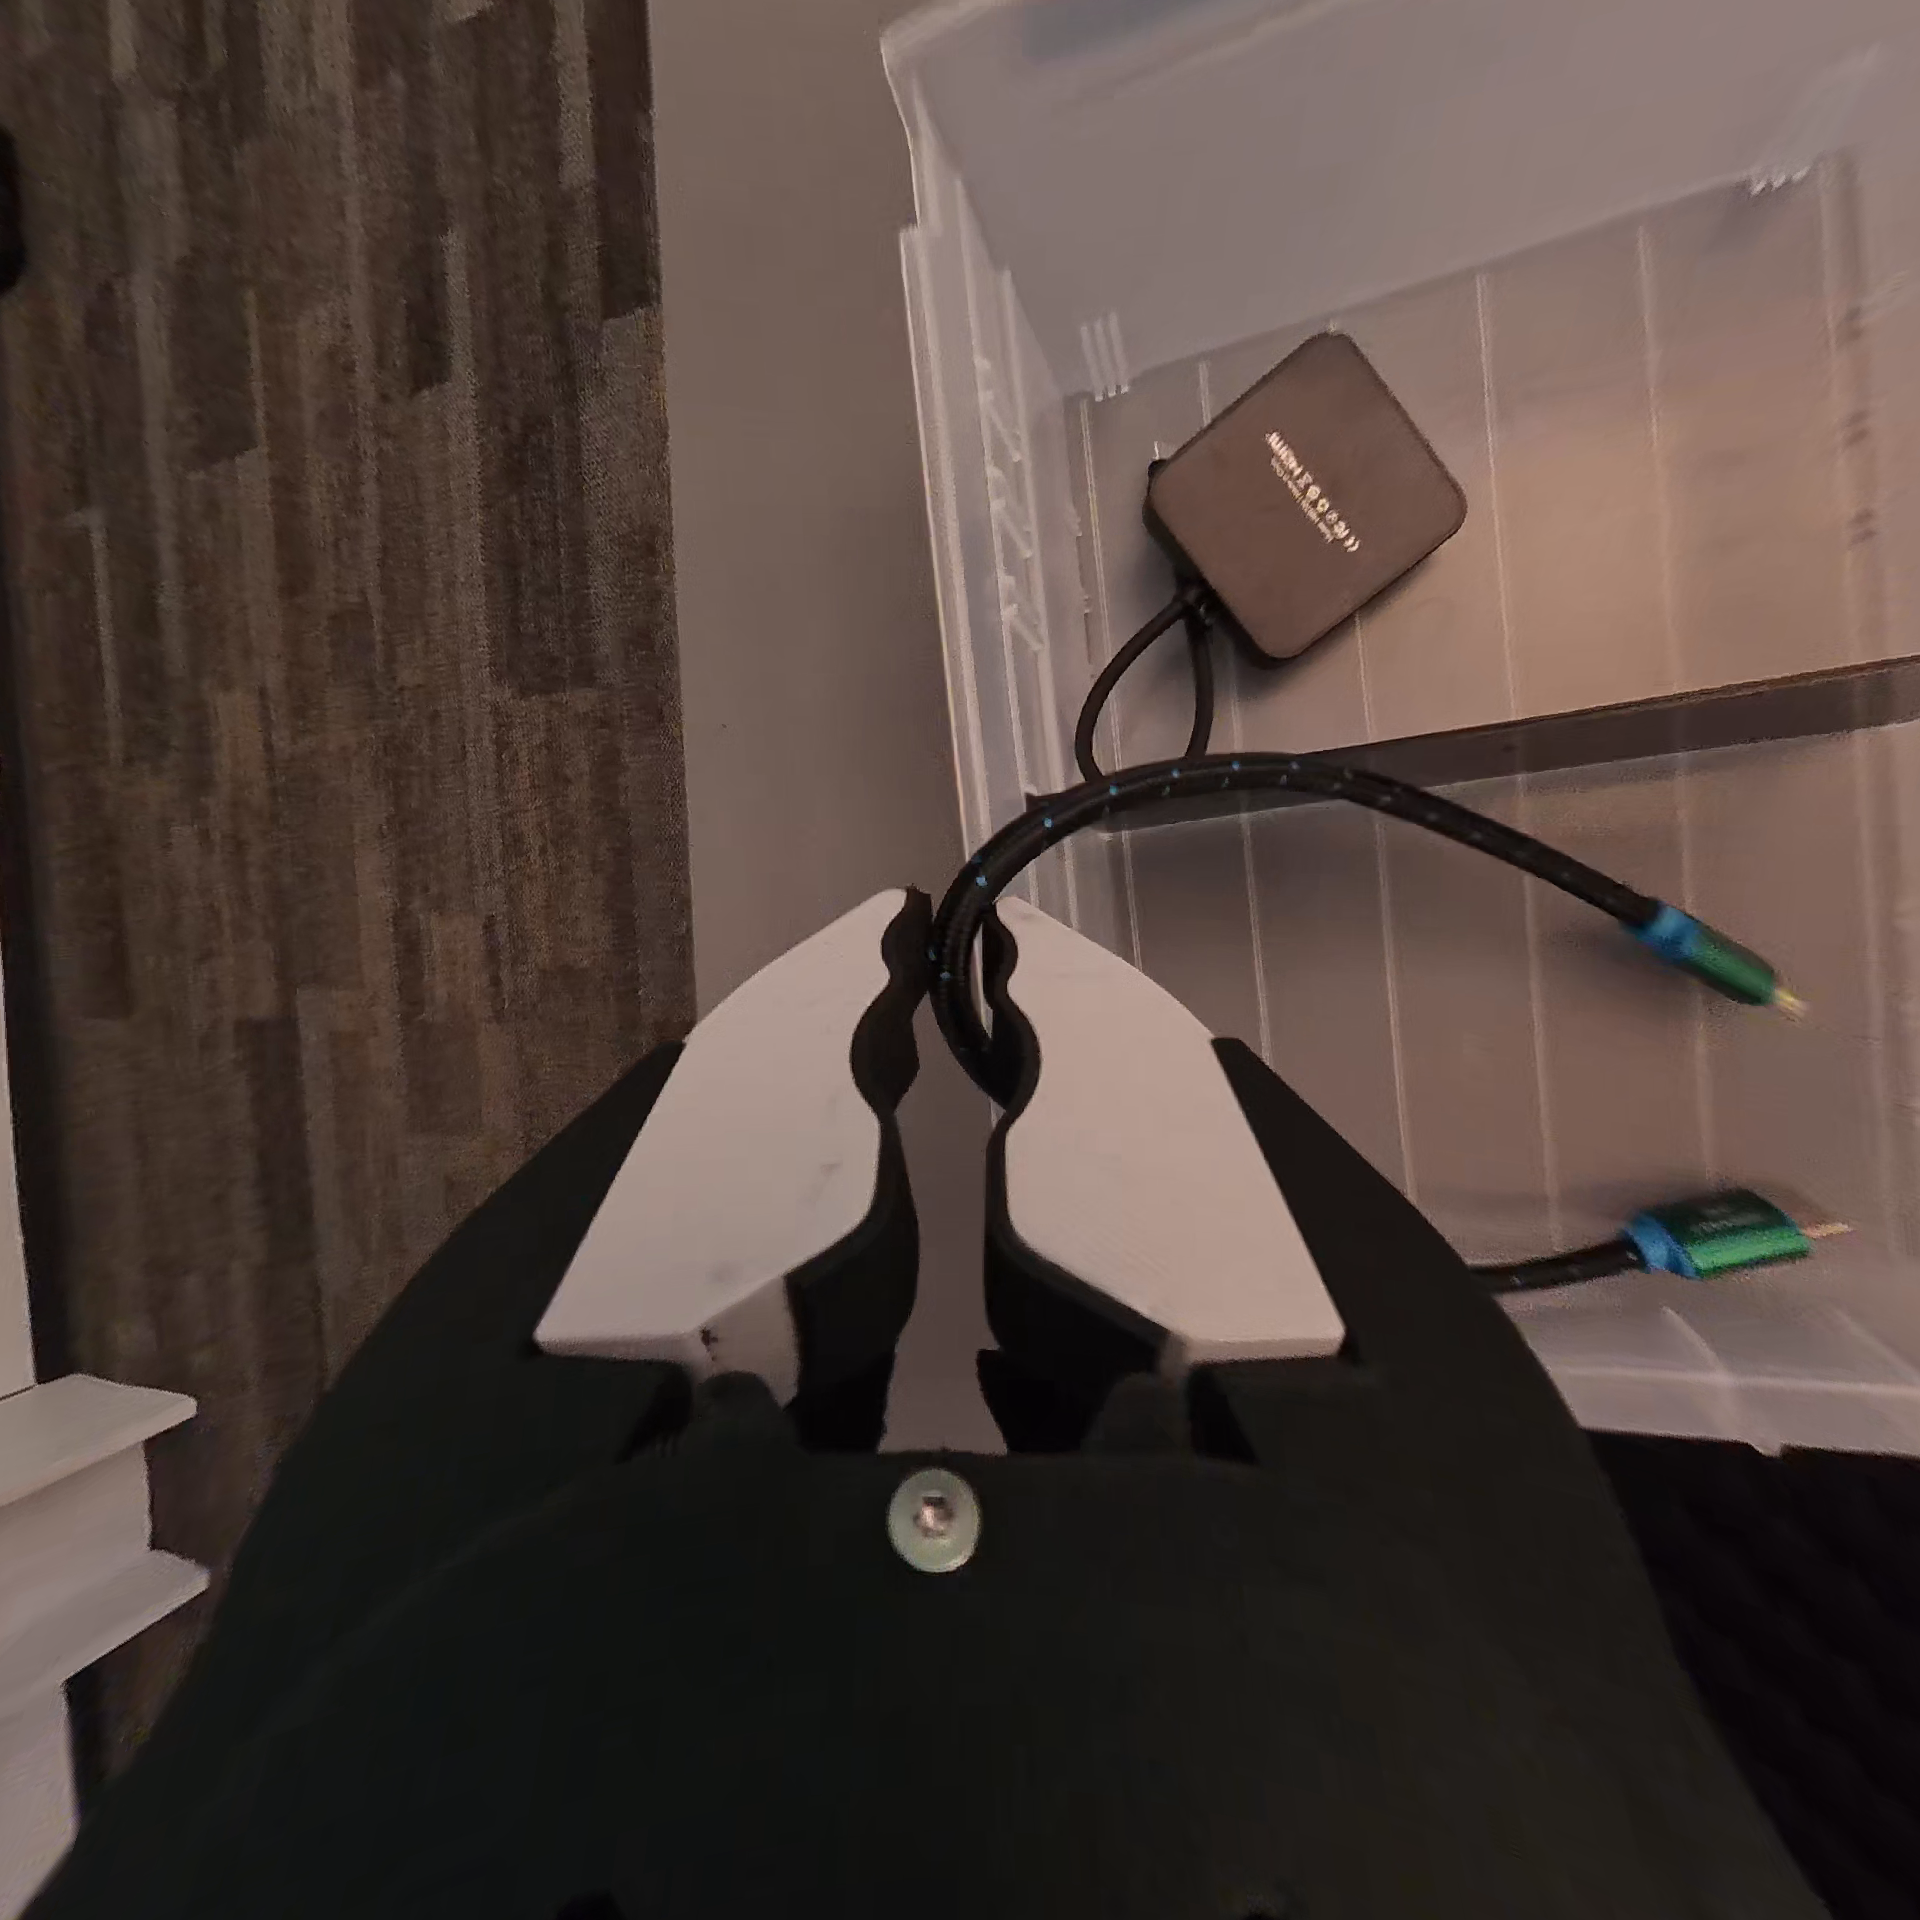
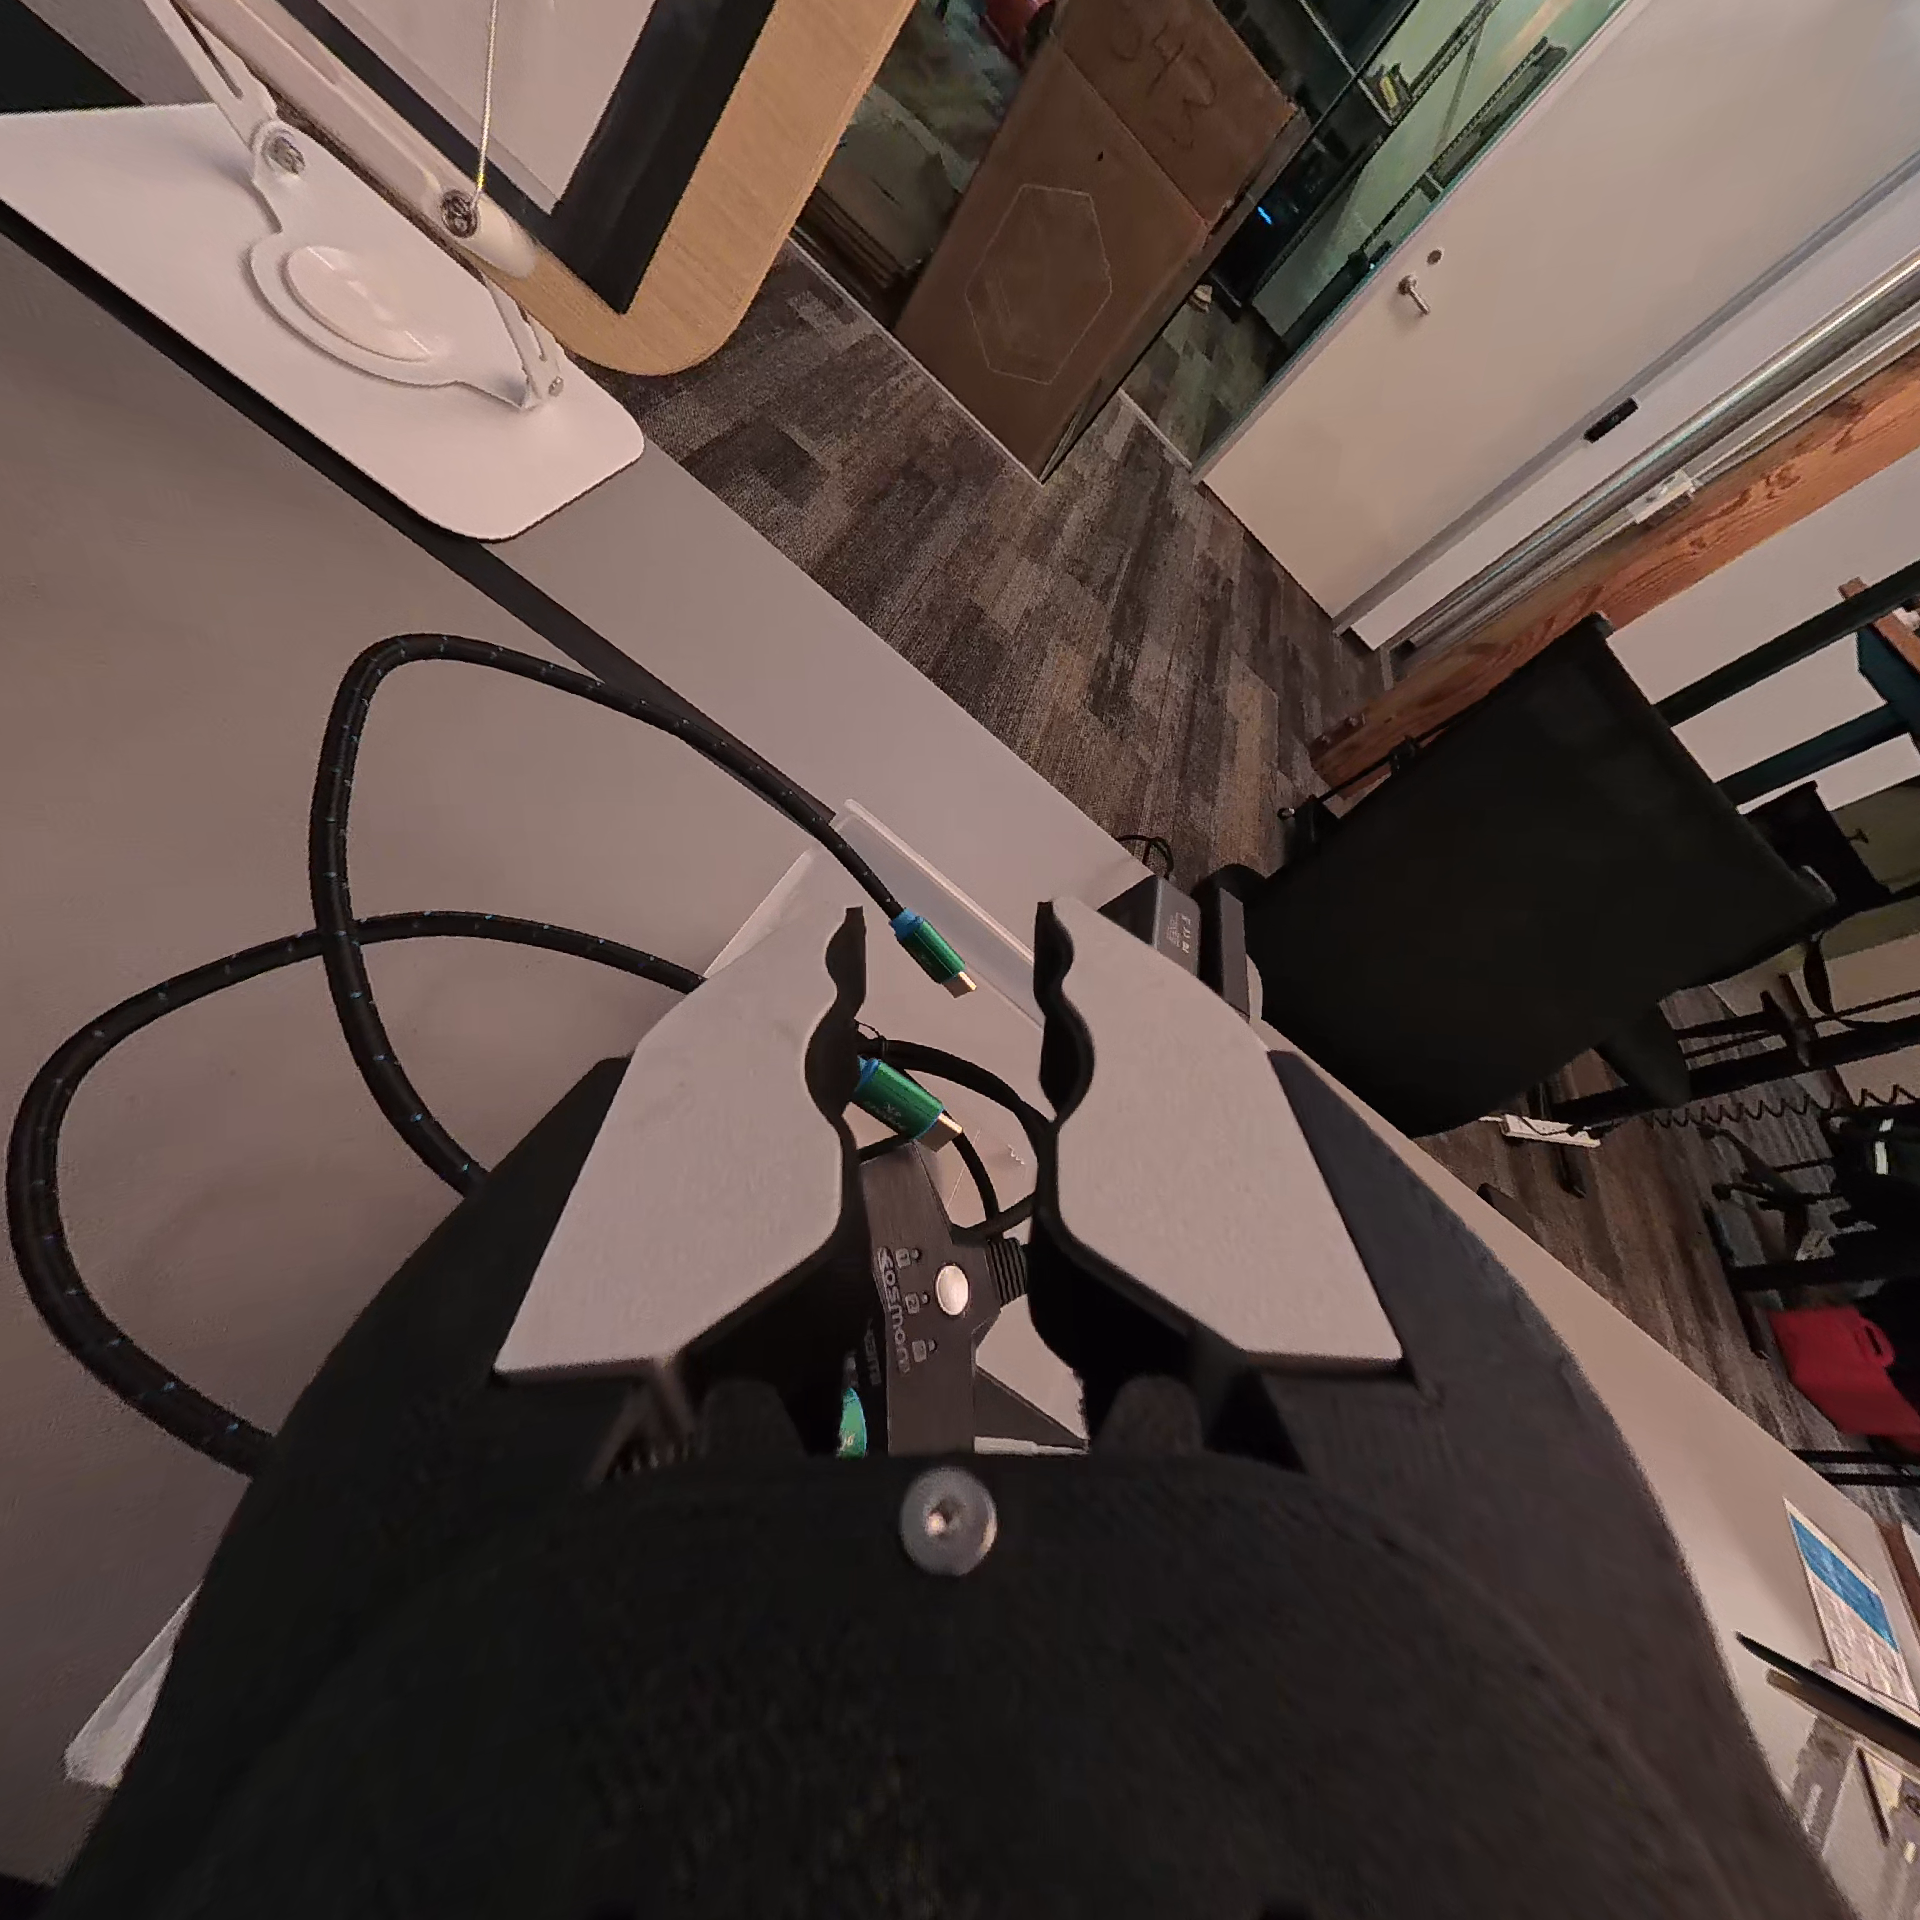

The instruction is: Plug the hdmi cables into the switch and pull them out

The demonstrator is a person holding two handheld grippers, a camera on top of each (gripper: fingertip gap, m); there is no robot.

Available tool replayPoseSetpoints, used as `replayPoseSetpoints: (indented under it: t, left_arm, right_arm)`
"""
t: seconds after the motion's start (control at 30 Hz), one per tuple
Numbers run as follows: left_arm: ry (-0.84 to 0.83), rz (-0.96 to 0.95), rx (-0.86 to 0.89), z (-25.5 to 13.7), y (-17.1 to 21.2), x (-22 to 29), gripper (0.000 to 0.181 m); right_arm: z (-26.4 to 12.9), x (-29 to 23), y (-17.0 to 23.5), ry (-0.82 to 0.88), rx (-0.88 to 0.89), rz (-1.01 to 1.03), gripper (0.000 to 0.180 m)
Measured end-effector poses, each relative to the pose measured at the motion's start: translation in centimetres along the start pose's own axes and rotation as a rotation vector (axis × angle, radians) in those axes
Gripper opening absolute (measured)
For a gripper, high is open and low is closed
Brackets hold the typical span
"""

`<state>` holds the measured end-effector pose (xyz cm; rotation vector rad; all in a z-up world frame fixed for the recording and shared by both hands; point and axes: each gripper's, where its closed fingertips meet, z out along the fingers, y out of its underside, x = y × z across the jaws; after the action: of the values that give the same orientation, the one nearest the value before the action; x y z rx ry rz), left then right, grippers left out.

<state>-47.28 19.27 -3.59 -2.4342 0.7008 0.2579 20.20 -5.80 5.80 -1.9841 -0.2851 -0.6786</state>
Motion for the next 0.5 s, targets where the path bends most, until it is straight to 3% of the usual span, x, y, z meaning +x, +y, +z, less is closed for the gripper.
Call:
replayPoseSetpoints:
  t: [0.13, 0.3, 0.4, 0.5]
  left_arm:
    - [-0.07, -0.021, 0.195, -6.7, -2.4, -0.6, 0.008]
    - [-0.095, 0.081, 0.655, -19.1, -6.9, 3.8, 0.008]
    - [0.065, 0.215, 0.902, -24.7, -9.0, 10.5, 0.005]
    - [0.292, 0.31, 1.048, -27.7, -10.1, 17.6, 0.005]
  right_arm:
    - [-0.1, 0.0, -0.1, 0.005, 0.002, -0.015, 0.032]
    - [-0.3, 0.0, -0.5, 0.015, 0.008, -0.028, 0.032]
    - [-0.4, 0.0, -0.5, 0.014, 0.008, -0.036, 0.032]
    - [-0.5, -0.1, -0.4, 0.008, 0.005, -0.037, 0.032]
